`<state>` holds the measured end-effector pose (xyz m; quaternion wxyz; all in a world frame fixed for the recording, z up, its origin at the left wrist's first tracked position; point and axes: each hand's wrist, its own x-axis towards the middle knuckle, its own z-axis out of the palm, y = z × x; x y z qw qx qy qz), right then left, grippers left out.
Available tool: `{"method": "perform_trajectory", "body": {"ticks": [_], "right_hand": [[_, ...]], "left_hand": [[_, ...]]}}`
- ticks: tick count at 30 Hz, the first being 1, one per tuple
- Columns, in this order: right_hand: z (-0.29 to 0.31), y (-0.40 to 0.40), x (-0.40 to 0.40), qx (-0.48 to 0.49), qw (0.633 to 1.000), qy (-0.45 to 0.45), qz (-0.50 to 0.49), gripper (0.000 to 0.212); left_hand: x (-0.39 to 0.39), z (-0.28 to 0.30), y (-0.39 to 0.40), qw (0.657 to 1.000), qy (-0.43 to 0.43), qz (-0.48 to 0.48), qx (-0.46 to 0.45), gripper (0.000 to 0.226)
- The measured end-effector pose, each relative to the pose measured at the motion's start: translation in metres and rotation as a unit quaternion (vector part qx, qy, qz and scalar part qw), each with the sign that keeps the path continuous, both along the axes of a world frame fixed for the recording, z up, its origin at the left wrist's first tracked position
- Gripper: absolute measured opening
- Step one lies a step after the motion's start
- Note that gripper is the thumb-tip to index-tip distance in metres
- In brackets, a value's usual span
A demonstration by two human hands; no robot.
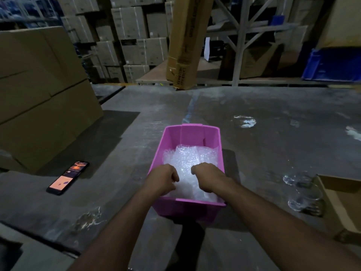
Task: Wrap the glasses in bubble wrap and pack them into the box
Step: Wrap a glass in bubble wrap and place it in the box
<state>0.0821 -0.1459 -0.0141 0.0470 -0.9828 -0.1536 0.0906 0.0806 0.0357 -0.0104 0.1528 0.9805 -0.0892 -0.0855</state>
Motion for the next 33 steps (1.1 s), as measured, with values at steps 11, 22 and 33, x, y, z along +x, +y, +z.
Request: {"method": "perform_trajectory", "body": {"ticks": [11,22,33], "right_hand": [[0.037,-0.022,-0.015,0.372,0.908,-0.130,-0.145,0.032],[0.088,-0.087,-0.078,0.741,0.630,-0.069,-0.224,0.021],[0.100,-0.168,-0.141,0.793,0.522,-0.086,-0.302,0.013]], "left_hand": [[-0.006,0.035,0.008,0.952,-0.099,0.075,-0.281,0.039],[-0.020,0.054,-0.051,0.886,-0.035,-0.102,-0.451,0.098],[-0.033,0.086,-0.141,0.834,-0.003,-0.272,-0.479,0.017]]}}
